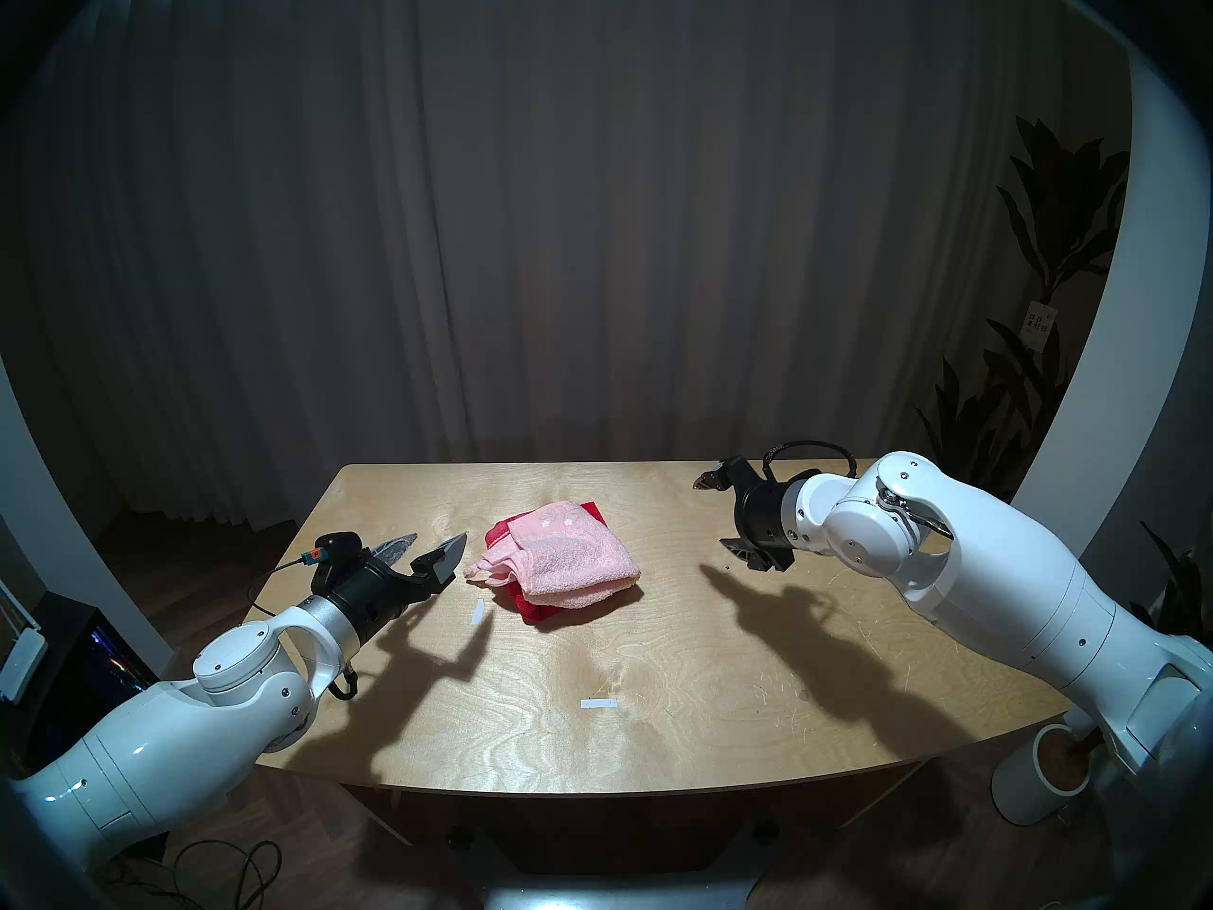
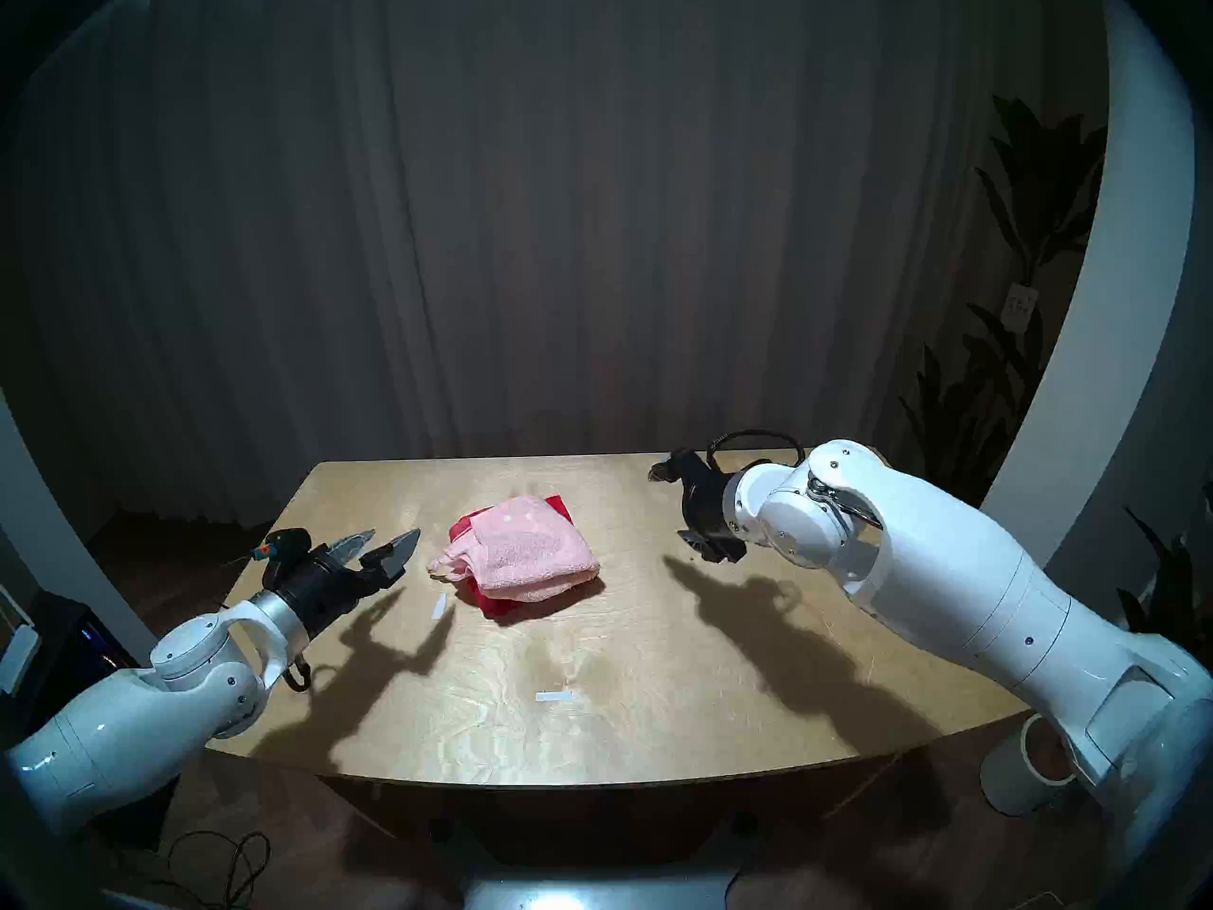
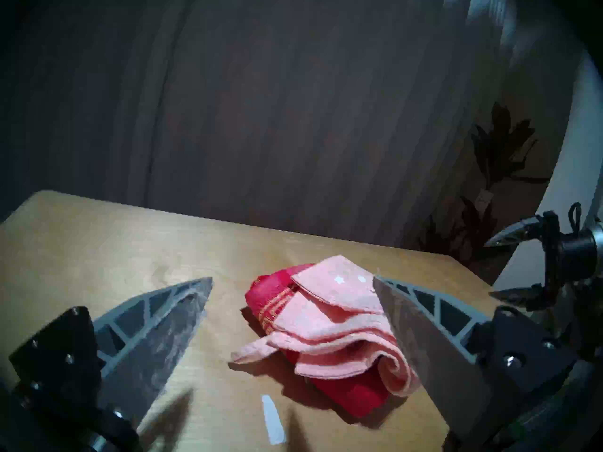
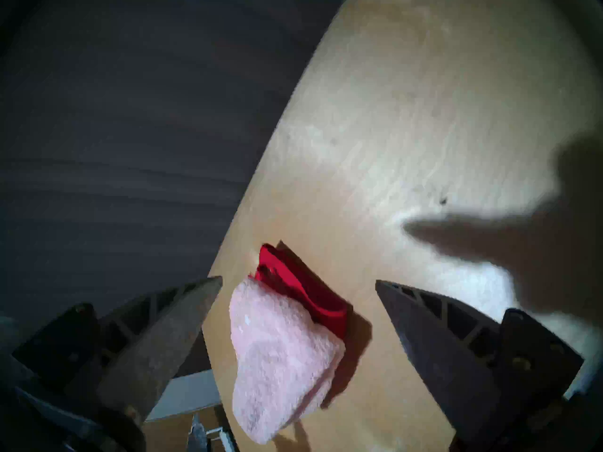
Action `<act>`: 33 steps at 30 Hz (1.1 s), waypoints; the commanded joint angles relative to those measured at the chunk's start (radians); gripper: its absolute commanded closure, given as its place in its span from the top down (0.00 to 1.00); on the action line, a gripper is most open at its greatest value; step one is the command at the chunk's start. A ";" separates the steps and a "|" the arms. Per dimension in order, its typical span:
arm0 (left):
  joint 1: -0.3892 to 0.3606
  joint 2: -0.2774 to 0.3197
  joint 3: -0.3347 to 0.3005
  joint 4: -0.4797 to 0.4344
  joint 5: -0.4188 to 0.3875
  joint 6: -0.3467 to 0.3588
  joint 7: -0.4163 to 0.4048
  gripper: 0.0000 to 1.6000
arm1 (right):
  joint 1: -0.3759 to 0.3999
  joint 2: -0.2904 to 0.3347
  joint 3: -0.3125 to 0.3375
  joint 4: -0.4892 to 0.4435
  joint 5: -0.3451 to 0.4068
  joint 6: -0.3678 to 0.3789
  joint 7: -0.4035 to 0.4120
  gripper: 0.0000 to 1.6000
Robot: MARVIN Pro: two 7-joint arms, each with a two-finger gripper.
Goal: Fold each towel twice and stack them on table
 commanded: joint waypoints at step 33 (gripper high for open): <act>-0.211 -0.149 0.112 0.050 0.417 -0.010 0.330 1.00 | 0.061 -0.002 -0.132 0.225 -0.653 -0.116 0.404 1.00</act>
